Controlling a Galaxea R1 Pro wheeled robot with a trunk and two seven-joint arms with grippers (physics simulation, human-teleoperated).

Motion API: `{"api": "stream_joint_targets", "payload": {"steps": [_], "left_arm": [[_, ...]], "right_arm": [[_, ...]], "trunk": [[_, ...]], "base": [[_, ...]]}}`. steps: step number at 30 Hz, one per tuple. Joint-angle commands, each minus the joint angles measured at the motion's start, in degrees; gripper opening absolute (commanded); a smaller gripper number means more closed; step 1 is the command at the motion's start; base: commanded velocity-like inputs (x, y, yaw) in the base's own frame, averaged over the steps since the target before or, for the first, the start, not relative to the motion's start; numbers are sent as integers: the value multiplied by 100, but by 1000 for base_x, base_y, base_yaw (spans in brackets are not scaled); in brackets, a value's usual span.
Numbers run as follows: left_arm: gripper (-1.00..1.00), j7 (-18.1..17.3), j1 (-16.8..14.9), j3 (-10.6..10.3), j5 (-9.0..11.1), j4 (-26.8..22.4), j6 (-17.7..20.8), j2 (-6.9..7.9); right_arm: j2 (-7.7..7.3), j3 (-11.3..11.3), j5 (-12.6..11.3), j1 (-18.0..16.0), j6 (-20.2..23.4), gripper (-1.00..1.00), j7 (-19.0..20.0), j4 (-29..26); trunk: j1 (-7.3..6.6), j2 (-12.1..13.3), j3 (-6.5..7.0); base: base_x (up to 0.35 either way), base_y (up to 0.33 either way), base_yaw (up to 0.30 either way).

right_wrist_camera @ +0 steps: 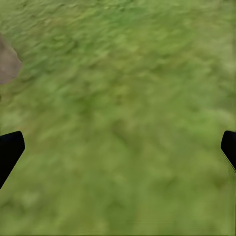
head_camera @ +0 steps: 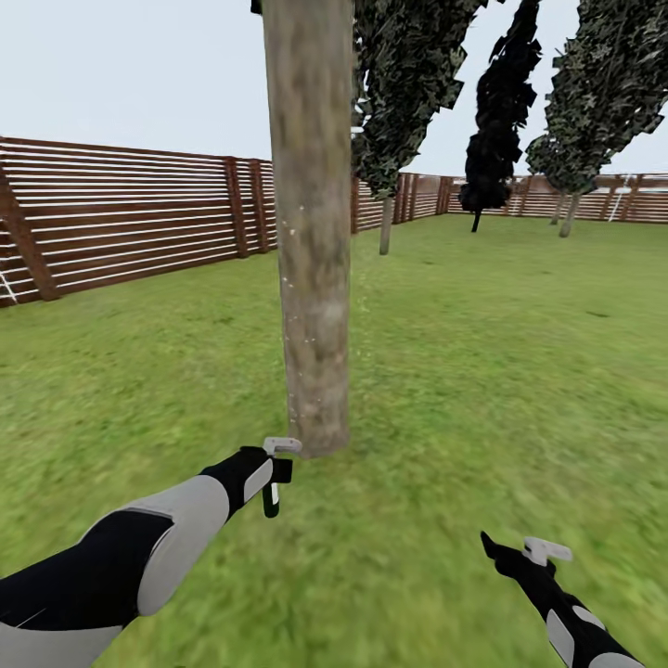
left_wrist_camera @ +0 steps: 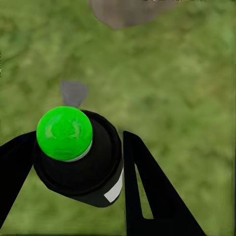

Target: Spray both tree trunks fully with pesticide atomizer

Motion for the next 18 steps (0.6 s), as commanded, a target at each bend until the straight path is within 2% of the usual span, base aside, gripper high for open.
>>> {"api": "stream_joint_targets", "payload": {"steps": [1, 18], "left_arm": [[-100, 1, -2, -1, -1, 0, 0, 1], [-100, 1, 10, 0, -1, 0, 0, 2]], "right_arm": [[0, 1, 0, 0, 0, 100, 0, 0], [9, 4, 0, 0, -2, 100, 0, 0]], "trunk": [[0, 0, 0], [0, 0, 0]], "base": [[0, -329, 253], [0, -329, 244]]}}
